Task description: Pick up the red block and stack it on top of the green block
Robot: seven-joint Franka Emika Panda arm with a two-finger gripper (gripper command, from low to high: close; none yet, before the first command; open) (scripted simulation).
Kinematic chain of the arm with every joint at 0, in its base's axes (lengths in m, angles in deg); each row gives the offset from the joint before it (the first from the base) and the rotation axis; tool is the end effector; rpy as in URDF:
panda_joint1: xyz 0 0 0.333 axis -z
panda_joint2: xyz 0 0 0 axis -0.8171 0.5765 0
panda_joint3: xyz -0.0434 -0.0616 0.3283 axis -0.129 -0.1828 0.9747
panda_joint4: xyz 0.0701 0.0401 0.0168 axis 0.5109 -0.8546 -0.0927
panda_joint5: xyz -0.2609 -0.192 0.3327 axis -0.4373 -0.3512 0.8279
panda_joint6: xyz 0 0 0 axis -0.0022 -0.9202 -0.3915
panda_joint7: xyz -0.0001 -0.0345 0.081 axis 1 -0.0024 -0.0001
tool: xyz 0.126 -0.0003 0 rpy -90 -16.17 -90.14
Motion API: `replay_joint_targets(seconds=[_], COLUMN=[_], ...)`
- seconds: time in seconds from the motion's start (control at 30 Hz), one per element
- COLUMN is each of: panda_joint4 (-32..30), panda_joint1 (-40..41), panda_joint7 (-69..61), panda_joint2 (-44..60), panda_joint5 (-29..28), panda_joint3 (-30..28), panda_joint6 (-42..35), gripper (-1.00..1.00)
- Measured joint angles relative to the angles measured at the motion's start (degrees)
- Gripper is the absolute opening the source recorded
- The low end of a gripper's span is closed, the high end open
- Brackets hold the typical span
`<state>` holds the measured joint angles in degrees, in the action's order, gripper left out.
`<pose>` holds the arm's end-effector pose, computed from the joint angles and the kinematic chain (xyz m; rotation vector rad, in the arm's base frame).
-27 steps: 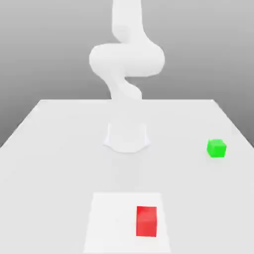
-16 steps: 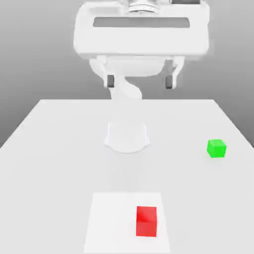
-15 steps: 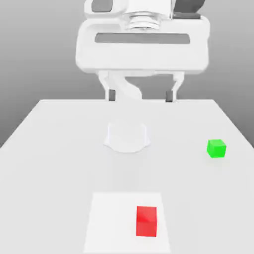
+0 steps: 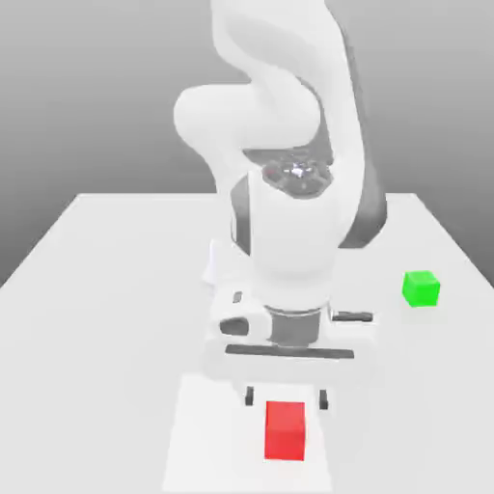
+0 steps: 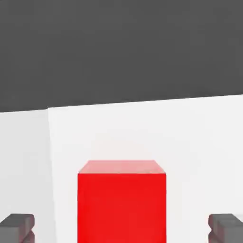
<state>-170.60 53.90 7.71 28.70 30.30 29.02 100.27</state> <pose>0.4583 0.0515 0.0911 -2.8586 1.3006 -0.0010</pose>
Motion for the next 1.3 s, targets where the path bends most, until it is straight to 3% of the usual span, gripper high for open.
replay_joint_targets(seconds=[0.03, 0.27, 0.47, 0.73, 1.07, 1.3], panda_joint4=[0.3, 0.3, -1.6, -7.6, -16.0, -17.3], panda_joint1=[-0.4, -0.4, -0.3, -22.1, -44.9, -43.4], panda_joint7=[0.3, 0.5, -2.2, -9.6, -15.9, -11.6], panda_joint2=[1.8, 2.1, -8.6, -19.1, -29.8, -26.9], panda_joint5=[-0.4, -0.7, 2.9, 13.2, 21.8, 15.4], panda_joint3=[-0.5, -0.5, 1.6, 13.4, 27.6, 32.0], panda_joint6=[1.5, 1.8, -7.0, -10.3, -12.4, -9.2], gripper=[-1.00, -1.00, -1.00, -1.00, -1.00, -1.00])
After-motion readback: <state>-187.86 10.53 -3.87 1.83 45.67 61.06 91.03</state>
